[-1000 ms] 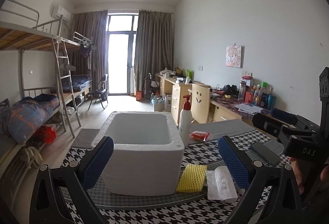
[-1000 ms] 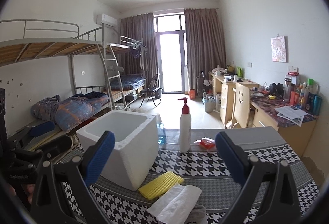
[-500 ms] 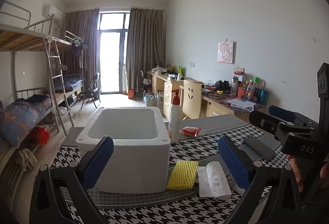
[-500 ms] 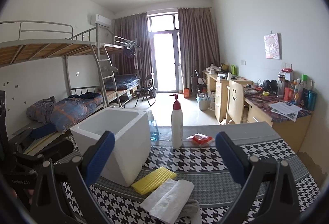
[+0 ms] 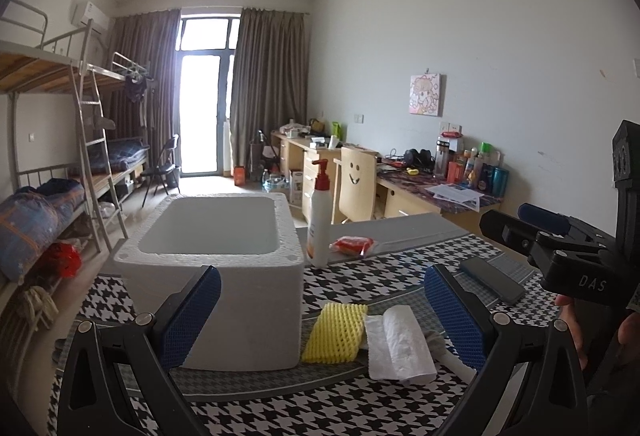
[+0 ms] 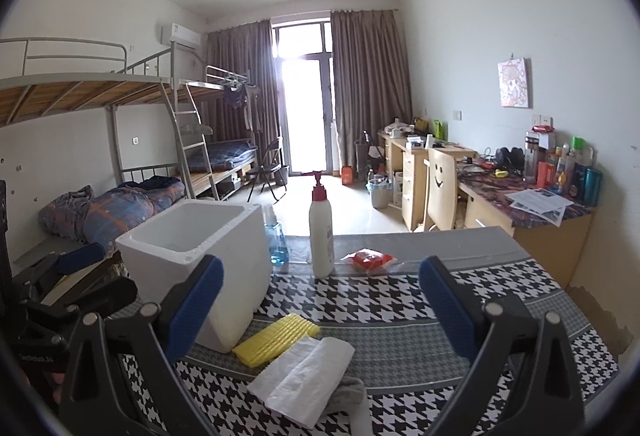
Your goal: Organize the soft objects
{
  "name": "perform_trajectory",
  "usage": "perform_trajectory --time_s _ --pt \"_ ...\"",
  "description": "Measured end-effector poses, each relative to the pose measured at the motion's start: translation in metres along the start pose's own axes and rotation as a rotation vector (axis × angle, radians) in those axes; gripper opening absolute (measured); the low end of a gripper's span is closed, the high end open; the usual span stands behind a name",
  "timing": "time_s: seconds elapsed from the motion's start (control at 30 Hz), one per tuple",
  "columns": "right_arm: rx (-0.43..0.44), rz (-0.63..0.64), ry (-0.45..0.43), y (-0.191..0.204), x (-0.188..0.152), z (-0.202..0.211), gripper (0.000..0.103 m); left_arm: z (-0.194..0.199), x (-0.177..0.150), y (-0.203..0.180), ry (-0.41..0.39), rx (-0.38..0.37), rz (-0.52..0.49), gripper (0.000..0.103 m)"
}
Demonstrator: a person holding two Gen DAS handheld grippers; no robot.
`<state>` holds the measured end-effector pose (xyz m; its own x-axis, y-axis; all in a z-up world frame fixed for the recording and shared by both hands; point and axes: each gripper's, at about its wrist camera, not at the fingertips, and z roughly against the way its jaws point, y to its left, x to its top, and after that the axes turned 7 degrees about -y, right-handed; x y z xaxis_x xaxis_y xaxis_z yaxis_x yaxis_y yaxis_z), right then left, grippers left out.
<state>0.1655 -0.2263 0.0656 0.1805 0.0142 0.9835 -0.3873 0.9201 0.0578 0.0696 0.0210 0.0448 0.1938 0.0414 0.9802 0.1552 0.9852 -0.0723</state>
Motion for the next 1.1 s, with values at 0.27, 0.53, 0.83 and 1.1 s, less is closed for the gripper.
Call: perform_trajectory --time_s 0.27,0.53,0.83,1.1 --pt "-0.014 -0.004 0.037 -0.008 -0.007 -0.006 0.1 -0.011 -0.009 -0.003 0.024 -0.016 0.003 0.102" --pt "-0.022 -0.006 0.063 -0.014 -0.016 -0.008 0.1 -0.022 -0.019 -0.01 0.041 -0.02 -0.011 0.102" --pt "-0.027 -0.023 0.117 -0.02 -0.03 -0.012 0.1 -0.035 -0.03 -0.02 0.064 -0.053 -0.032 0.102" --pt "-0.052 -0.039 0.149 -0.028 -0.04 -0.014 0.1 -0.05 -0.04 -0.03 0.108 -0.107 -0.038 0.095"
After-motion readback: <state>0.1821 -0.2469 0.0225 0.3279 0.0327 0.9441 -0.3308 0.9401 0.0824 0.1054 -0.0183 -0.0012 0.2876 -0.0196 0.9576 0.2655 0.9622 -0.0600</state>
